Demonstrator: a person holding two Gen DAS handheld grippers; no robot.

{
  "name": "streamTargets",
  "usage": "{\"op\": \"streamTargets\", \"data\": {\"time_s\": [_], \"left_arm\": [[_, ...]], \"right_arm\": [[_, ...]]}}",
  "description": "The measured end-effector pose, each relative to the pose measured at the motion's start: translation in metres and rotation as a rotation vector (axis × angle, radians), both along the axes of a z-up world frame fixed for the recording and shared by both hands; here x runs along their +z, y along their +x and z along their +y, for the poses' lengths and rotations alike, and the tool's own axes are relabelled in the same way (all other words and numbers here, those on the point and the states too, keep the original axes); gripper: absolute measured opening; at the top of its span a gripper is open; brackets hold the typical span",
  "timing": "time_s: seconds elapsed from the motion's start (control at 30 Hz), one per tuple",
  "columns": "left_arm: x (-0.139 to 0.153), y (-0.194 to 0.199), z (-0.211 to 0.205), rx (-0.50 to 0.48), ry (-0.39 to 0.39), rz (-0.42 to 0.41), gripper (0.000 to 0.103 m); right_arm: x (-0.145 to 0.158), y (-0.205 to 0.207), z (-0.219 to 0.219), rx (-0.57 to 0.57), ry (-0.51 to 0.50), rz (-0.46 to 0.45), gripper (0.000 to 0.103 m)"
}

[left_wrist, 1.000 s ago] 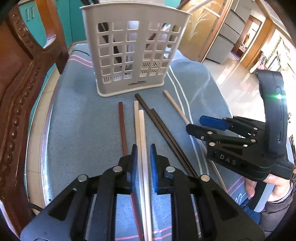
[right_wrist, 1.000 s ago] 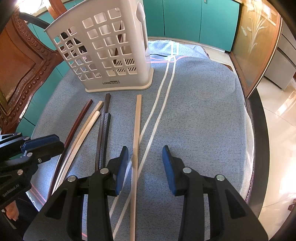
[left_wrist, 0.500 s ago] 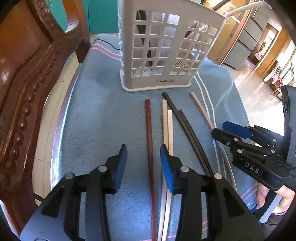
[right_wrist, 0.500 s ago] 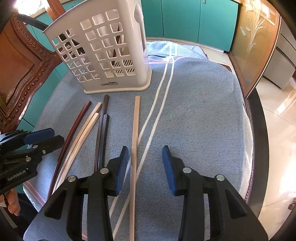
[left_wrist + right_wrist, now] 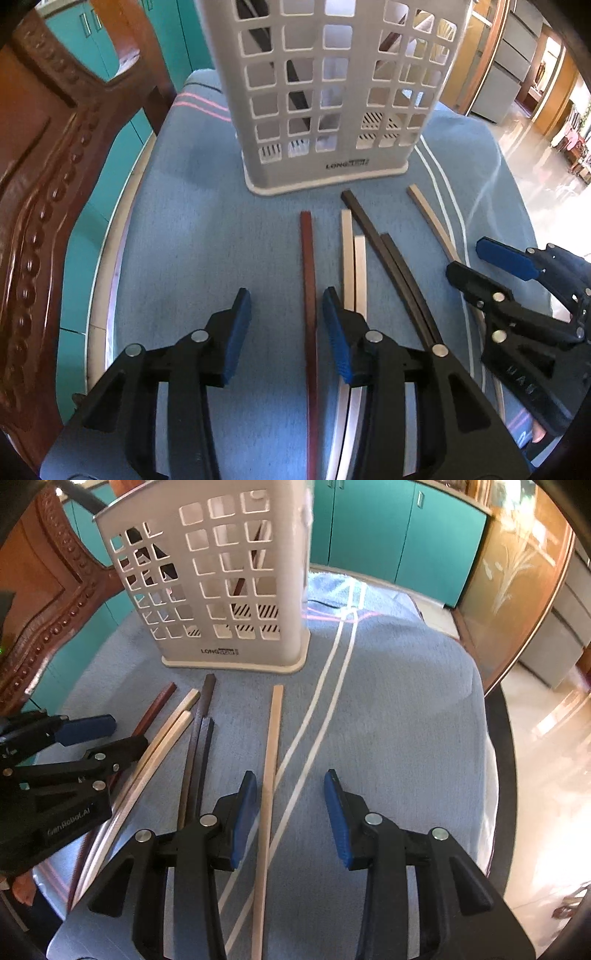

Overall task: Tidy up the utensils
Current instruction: 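Grasp the red-brown chopstick with the left tool while the right grasps the pale one, then lift both held chopsticks up over the white holder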

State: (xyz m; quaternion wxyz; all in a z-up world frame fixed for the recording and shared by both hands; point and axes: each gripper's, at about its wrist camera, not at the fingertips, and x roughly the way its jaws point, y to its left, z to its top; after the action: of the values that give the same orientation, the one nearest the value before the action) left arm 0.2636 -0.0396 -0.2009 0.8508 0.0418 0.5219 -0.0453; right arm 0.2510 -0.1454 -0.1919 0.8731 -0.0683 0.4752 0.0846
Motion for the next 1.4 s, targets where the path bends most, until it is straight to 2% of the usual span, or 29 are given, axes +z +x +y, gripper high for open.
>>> {"op": "streamTargets", "data": {"time_s": [0.03, 0.07, 0.13, 0.17, 0.23, 0.27, 0.53, 0.7, 0.83, 1.0, 1.1, 1.23, 1.4], "left_arm": [[0.000, 0.001, -0.002, -0.001, 0.004, -0.004, 0.042], [0.000, 0.003, -0.004, -0.004, 0.008, -0.008, 0.042], [0.000, 0.005, -0.008, -0.025, -0.014, -0.009, 0.027], [0.000, 0.006, -0.012, -0.035, -0.019, -0.010, 0.025], [0.001, 0.004, -0.018, -0.054, -0.017, -0.017, 0.009], [0.001, 0.004, -0.020, -0.057, -0.012, -0.020, 0.008], [0.027, -0.012, -0.026, -0.059, -0.001, -0.140, 0.007], [0.043, -0.021, -0.025, -0.052, -0.014, -0.192, 0.007], [0.058, -0.032, -0.027, -0.065, -0.007, -0.245, 0.007], [0.074, -0.045, -0.013, -0.065, -0.020, -0.276, 0.007], [0.086, -0.053, -0.004, -0.066, -0.081, -0.298, 0.007], [0.132, -0.075, 0.014, -0.098, -0.180, -0.384, 0.007], [0.179, -0.102, 0.024, -0.118, -0.226, -0.492, 0.007]], "right_arm": [[0.000, 0.002, 0.001, 0.008, 0.000, 0.003, 0.038], [0.000, 0.003, 0.001, 0.013, 0.007, 0.010, 0.032], [0.002, 0.004, 0.000, 0.024, 0.031, 0.022, 0.011], [0.001, 0.004, -0.001, 0.031, 0.064, 0.031, 0.007], [0.001, 0.002, -0.001, 0.039, 0.090, 0.031, 0.007], [0.002, 0.001, -0.001, 0.043, 0.092, 0.026, 0.006], [0.023, -0.011, -0.010, 0.035, 0.137, -0.040, 0.006], [0.037, -0.014, -0.017, 0.025, 0.170, -0.076, 0.006], [0.059, -0.025, -0.027, 0.029, 0.214, -0.141, 0.006], [0.076, -0.037, -0.038, 0.030, 0.251, -0.191, 0.007], [0.084, -0.038, -0.043, 0.041, 0.293, -0.205, 0.007], [0.104, -0.049, -0.048, 0.075, 0.298, -0.238, 0.007], [0.136, -0.062, -0.063, 0.108, 0.355, -0.289, 0.007]]}}
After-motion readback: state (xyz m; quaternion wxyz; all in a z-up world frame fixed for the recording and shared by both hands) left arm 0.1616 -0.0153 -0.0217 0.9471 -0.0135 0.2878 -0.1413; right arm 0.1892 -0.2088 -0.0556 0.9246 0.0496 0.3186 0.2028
